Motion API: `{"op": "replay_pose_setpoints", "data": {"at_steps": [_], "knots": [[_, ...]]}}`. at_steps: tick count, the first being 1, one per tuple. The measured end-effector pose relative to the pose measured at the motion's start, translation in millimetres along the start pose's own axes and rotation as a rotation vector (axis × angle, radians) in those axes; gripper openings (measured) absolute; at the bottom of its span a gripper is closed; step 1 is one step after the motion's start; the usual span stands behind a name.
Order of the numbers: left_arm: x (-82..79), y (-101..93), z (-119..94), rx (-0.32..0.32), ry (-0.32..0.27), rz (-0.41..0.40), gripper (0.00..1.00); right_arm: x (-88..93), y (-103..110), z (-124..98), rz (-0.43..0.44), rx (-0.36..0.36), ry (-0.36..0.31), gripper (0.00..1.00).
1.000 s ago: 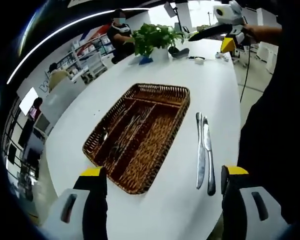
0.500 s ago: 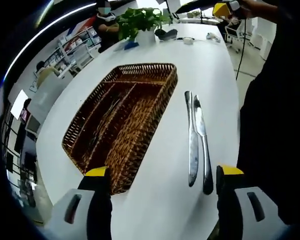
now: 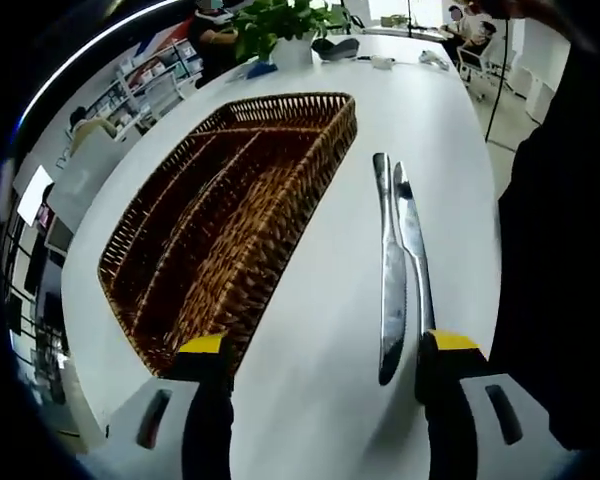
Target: Arrange the knives, forks, and spoons in their matching storage slots by inserting each utensil handle-first until every utensil is classified and aligned in the correct compartment
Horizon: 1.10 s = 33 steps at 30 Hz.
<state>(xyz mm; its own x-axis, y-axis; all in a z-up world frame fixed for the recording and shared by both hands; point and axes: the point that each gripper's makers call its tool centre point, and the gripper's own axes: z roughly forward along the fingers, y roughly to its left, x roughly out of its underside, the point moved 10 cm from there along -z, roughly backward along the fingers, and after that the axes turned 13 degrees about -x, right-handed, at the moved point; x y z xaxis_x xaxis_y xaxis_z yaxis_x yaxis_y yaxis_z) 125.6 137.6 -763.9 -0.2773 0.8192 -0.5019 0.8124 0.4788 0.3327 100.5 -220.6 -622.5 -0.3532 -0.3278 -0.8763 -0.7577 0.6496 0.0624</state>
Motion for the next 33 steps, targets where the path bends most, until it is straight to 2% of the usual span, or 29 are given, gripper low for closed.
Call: {"op": "replay_pose_setpoints", "data": {"at_steps": [6,18,19,20,23,27,31,33], "knots": [[-0.4,-2.2,5.8,0.016,0.005,-0.009,0.77,2.7,0.9,-0.6,0.008,0.003,0.002,0.94],[0.0,-5.9,18.1,0.054,0.031,0.061,0.69,1.8,0.8,0.6,0.014,0.004,-0.003,0.93],[-2.4,-5.8,19.4,0.064,0.011,0.034,0.68,1.6,0.7,0.5,0.014,0.004,-0.002,0.93],[-2.5,-5.0,19.9,0.065,0.032,0.010,0.67,1.6,0.6,0.3,0.012,0.005,0.000,0.93],[-2.6,-2.4,20.2,0.060,0.032,0.012,0.65,2.4,0.2,-0.5,0.017,0.006,0.001,0.93],[-0.7,-2.8,19.6,0.104,0.041,0.015,0.52,3.3,-0.2,-0.6,0.021,0.008,0.003,0.93],[-3.4,-8.6,19.1,0.174,0.003,0.137,0.41,3.0,0.2,-0.1,0.021,0.008,0.000,0.93],[-3.3,-11.2,19.0,0.221,0.022,0.137,0.34,3.0,0.8,0.7,0.021,0.006,0.002,0.93]]}}
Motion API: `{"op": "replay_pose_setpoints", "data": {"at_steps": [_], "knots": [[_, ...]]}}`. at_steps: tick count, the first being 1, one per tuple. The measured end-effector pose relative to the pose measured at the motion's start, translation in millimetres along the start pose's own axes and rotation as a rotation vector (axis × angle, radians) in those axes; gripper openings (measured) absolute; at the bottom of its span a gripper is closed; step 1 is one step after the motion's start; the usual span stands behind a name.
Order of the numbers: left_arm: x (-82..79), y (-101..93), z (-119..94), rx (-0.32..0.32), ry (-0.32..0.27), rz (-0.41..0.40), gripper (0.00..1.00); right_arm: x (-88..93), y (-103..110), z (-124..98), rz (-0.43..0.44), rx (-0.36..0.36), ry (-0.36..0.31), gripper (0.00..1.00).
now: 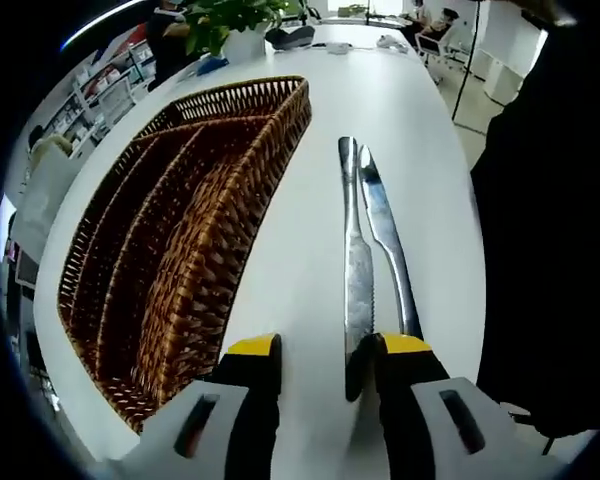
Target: Arrange the knives, forks, and spoons in their matching storage slots by inserting each utensil handle-first until every utensil is classified and aligned in the correct compartment
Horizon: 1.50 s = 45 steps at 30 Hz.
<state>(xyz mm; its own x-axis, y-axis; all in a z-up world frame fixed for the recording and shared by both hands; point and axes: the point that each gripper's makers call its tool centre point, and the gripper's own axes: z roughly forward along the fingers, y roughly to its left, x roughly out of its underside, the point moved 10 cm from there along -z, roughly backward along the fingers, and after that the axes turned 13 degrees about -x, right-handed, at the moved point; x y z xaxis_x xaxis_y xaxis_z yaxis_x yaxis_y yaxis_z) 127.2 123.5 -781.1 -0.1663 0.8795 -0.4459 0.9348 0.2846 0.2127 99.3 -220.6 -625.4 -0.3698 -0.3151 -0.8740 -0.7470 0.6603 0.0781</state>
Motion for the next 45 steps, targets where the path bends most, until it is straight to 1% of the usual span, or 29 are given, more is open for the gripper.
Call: {"op": "replay_pose_setpoints", "data": {"at_steps": [2,4,5,7,8,9,11,12,13,16,20,23,26,28,31,37,40,41,42,43,45], "knots": [[-0.8,1.3,0.6,-0.001,0.000,0.000,0.33,-0.1,0.4,0.4,-0.001,-0.001,0.002,0.93],[-1.3,1.8,1.0,0.006,-0.003,0.023,0.30,-0.3,0.7,0.6,-0.001,0.000,0.000,0.93],[-1.6,1.3,1.0,0.010,-0.002,0.030,0.25,-0.3,0.8,0.6,0.000,0.001,-0.002,0.92],[-2.1,0.5,1.2,0.017,0.001,0.044,0.11,-0.3,0.9,0.6,0.002,0.002,-0.005,0.92],[-2.4,-1.1,1.2,0.020,0.007,0.059,0.11,-0.2,1.1,0.5,0.002,0.002,-0.005,0.92],[-4.1,-2.6,1.7,0.010,0.001,0.074,0.11,0.0,1.9,0.3,0.004,0.003,-0.006,0.92],[-3.5,-1.9,1.6,0.015,0.006,0.059,0.11,-0.1,2.3,0.3,0.004,0.003,-0.007,0.92],[-2.2,-1.3,1.9,0.021,0.002,0.041,0.11,-0.1,2.5,0.3,0.005,0.003,-0.008,0.92],[-1.7,0.1,2.1,0.027,-0.001,0.041,0.11,-0.2,2.8,0.6,0.004,0.001,-0.008,0.92],[-3.6,-0.3,2.4,0.050,0.002,0.088,0.13,-1.3,3.7,0.6,-0.001,-0.001,-0.007,0.92],[-5.9,-0.3,3.3,0.063,0.006,0.114,0.11,-1.4,3.5,-0.4,-0.001,-0.001,-0.006,0.92],[-5.8,1.4,3.2,0.063,0.008,0.106,0.10,-1.8,4.4,0.0,-0.006,-0.004,-0.005,0.92],[-7.8,0.0,2.1,0.055,0.026,0.102,0.09,-2.6,5.9,1.0,-0.009,-0.008,-0.009,0.91],[-9.9,1.5,-0.4,0.067,0.034,0.087,0.09,-2.0,7.4,3.3,-0.013,-0.019,-0.007,0.91],[-12.2,5.0,-5.0,0.063,0.037,0.101,0.09,-0.4,9.3,9.1,-0.027,-0.038,0.010,0.91],[-15.5,9.8,-13.4,0.056,0.037,0.112,0.09,-4.5,10.4,16.5,-0.035,-0.067,0.008,0.89],[-16.6,10.6,-16.0,0.058,0.042,0.123,0.09,-1.2,9.9,21.8,-0.042,-0.090,0.019,0.85],[-16.4,10.5,-16.1,0.056,0.046,0.129,0.09,2.3,10.3,24.9,-0.055,-0.101,0.034,0.84],[-16.3,11.0,-16.6,0.052,0.050,0.137,0.09,5.3,10.2,27.0,-0.108,-0.098,0.057,0.84],[-16.5,11.3,-17.6,0.047,0.053,0.144,0.09,7.5,12.1,28.5,-0.128,-0.112,0.070,0.84],[-16.3,12.1,-18.6,0.043,0.060,0.156,0.09,11.0,14.9,31.0,-0.126,-0.138,0.085,0.83]]}}
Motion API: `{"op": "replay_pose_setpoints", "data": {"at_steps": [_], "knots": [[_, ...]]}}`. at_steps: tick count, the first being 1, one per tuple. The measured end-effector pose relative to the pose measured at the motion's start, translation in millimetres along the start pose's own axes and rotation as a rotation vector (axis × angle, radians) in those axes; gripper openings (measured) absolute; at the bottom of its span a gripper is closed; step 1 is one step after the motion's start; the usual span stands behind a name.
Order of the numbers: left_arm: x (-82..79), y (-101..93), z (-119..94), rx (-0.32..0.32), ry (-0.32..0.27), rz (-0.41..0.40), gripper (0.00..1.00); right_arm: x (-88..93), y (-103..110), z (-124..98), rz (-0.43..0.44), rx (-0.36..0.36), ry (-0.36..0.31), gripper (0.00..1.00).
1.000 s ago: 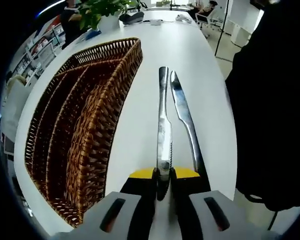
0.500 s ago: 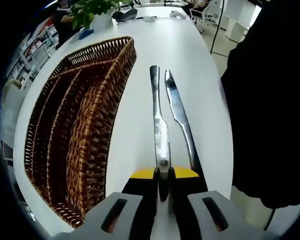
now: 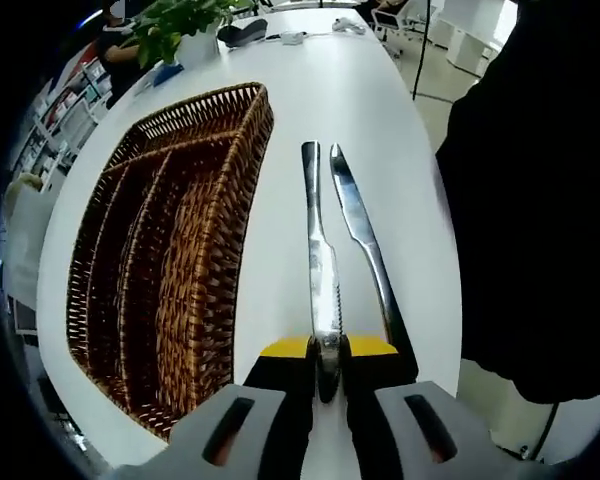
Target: Arrange the knives, forks, and spoons in their matching storage slots by inserting each utensil handle-first until every utensil is classified and aligned in the correct compartment
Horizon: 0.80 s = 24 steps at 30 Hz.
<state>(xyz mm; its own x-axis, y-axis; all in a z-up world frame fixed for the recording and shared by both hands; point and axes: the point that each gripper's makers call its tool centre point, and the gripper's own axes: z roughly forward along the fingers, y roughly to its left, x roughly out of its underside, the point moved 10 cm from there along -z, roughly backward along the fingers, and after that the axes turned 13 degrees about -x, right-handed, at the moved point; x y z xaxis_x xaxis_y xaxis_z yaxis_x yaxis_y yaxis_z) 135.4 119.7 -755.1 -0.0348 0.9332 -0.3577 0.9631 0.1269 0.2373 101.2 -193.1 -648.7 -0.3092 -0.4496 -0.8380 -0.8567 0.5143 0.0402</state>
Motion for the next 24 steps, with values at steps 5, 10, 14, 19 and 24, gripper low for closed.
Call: {"op": "replay_pose_setpoints", "data": {"at_steps": [5,10,14,19,24], "knots": [[-0.2,3.2,-5.5,-0.009,0.007,0.019,0.09,5.3,0.0,7.8,-0.045,-0.043,0.034,0.81],[-0.4,3.5,-8.4,-0.008,0.011,0.026,0.09,7.2,1.2,17.2,-0.057,-0.109,0.053,0.72],[-1.2,3.7,-11.0,-0.012,0.010,0.034,0.09,11.5,2.4,30.2,-0.089,-0.160,0.062,0.67],[-0.7,5.5,-12.8,-0.017,0.014,0.044,0.09,16.3,4.0,55.8,-0.104,-0.236,0.091,0.63],[-0.9,5.8,-14.8,-0.017,0.011,0.046,0.09,23.7,12.6,82.5,-0.097,-0.303,0.111,0.56]]}}
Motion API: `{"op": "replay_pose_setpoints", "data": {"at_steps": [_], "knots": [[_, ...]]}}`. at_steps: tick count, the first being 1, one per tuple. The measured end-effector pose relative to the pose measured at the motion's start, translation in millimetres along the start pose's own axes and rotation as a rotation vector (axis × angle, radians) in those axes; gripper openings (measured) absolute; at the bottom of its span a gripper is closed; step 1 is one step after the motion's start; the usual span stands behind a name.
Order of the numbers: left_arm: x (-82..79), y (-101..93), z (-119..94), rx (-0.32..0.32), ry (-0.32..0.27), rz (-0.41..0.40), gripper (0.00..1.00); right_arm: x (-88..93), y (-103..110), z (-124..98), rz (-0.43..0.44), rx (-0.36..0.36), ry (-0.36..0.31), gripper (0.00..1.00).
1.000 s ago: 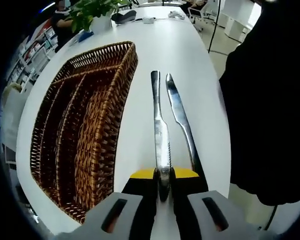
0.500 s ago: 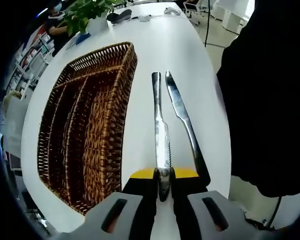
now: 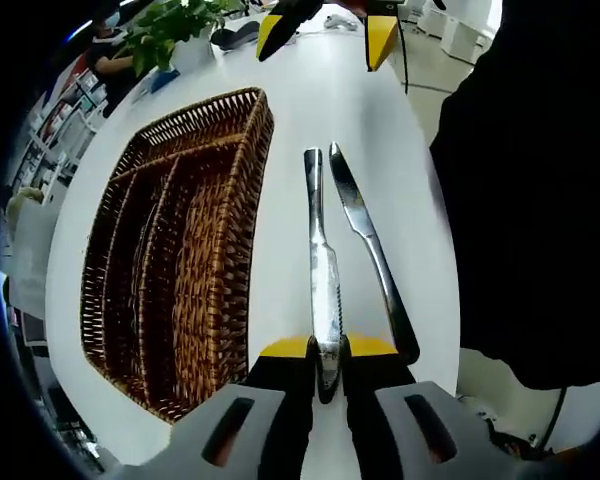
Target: Arrange the knives, forks, and spoons in their matching storage slots by inserting each utensil handle-first until every utensil is classified and aligned in the correct compartment
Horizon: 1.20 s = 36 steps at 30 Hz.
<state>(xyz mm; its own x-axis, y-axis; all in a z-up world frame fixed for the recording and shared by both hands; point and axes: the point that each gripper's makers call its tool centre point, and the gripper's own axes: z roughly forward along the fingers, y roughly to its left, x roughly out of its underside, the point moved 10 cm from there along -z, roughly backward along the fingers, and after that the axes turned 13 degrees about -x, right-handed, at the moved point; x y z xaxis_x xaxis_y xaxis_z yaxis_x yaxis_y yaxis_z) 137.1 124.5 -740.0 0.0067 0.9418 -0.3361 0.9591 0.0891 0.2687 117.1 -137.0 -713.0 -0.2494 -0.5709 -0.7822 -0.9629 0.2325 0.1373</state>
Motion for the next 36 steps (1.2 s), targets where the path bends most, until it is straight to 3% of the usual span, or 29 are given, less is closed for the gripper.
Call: {"op": "replay_pose_setpoints", "data": {"at_steps": [12,24,30,36], "knots": [[-1.7,2.4,-2.6,-0.004,0.004,0.030,0.09,4.8,-4.3,39.1,-0.022,-0.084,0.054,0.51],[-4.1,3.0,-7.7,0.002,0.007,0.054,0.09,13.2,-18.8,89.2,-0.045,-0.182,0.130,0.37],[-5.2,2.7,-9.1,0.002,0.006,0.055,0.09,10.0,-19.7,96.9,-0.090,-0.238,0.141,0.24],[-6.3,3.1,-11.1,-0.002,0.007,0.061,0.09,8.1,-21.8,103.5,-0.121,-0.256,0.165,0.22]]}}
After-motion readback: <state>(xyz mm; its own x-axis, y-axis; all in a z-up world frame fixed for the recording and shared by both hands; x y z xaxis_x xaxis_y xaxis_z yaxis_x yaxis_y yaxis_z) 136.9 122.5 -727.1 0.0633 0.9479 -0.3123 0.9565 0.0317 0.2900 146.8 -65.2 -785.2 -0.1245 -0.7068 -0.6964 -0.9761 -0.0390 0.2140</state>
